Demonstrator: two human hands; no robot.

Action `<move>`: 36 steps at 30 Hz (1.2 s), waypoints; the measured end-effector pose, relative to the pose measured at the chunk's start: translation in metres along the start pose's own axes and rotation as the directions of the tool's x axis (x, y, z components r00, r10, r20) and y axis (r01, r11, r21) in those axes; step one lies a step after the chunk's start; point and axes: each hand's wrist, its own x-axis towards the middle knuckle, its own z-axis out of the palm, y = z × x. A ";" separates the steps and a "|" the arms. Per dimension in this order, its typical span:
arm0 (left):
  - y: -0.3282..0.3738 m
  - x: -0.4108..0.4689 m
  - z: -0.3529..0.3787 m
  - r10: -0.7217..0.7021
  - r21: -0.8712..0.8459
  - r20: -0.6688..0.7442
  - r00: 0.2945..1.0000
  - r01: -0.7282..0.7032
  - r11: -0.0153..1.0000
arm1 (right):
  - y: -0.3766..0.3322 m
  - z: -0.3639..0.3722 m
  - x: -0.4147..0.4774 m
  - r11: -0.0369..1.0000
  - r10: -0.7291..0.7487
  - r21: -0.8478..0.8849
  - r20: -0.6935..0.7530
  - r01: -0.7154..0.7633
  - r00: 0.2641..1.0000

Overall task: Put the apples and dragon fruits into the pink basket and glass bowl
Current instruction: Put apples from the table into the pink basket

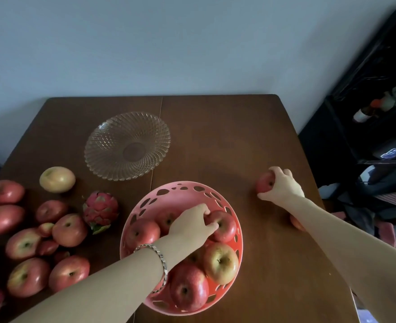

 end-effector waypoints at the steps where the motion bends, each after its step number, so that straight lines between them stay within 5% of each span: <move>1: 0.003 -0.001 -0.003 0.003 0.020 -0.010 1.000 -0.003 1.000 | -0.007 -0.004 -0.011 0.997 -0.072 0.023 -0.017 0.073 0.997; 4: 0.019 -0.008 -0.019 0.024 -0.192 -0.130 0.991 -0.049 0.980 | -0.031 -0.015 -0.056 0.950 -0.294 0.084 -0.077 0.300 0.953; 6: 0.034 -0.012 -0.028 0.060 -0.519 -0.124 0.991 -0.116 0.847 | -0.043 -0.022 -0.087 0.911 -0.390 0.106 -0.089 0.398 0.916; 8: 0.045 -0.014 -0.031 0.110 -0.647 -0.059 0.992 -0.122 0.752 | -0.050 -0.023 -0.110 0.874 -0.463 0.120 -0.088 0.471 0.882; 10: 0.048 -0.017 -0.029 0.158 -0.581 -0.018 0.987 -0.139 0.802 | -0.051 -0.021 -0.122 0.845 -0.516 0.122 -0.063 0.520 0.854; 13: 0.039 -0.016 -0.021 0.174 -0.505 0.023 0.984 -0.139 0.852 | -0.038 -0.021 -0.122 0.869 -0.494 0.117 0.163 0.480 0.854; 15: 0.035 -0.016 -0.019 0.181 -0.499 0.034 0.983 -0.140 0.855 | -0.021 -0.023 -0.109 0.901 -0.387 -0.093 0.268 0.424 0.882; 18: 0.036 -0.016 -0.021 0.197 -0.483 -0.025 0.980 -0.184 0.856 | 0.011 -0.024 -0.075 0.919 -0.103 -0.367 0.124 0.142 0.987; 21: 0.040 -0.016 -0.024 0.206 -0.551 -0.078 0.975 -0.215 0.807 | 0.041 -0.013 -0.046 0.935 0.196 -0.302 0.010 -0.184 0.980; 24: 0.036 -0.014 -0.025 0.180 -0.634 -0.107 0.978 -0.206 0.746 | 0.058 0.005 -0.036 0.933 0.308 -0.220 0.081 -0.285 0.948; 31: 0.008 -0.017 -0.038 0.066 -0.670 -0.174 0.983 -0.167 0.723 | 0.037 -0.004 -0.047 0.989 0.103 -0.113 0.014 -0.100 0.995; 36: -0.032 -0.012 -0.063 0.090 -0.080 -0.180 0.980 -0.106 0.991 | -0.031 -0.026 -0.079 0.941 -0.290 0.151 -0.097 0.302 0.952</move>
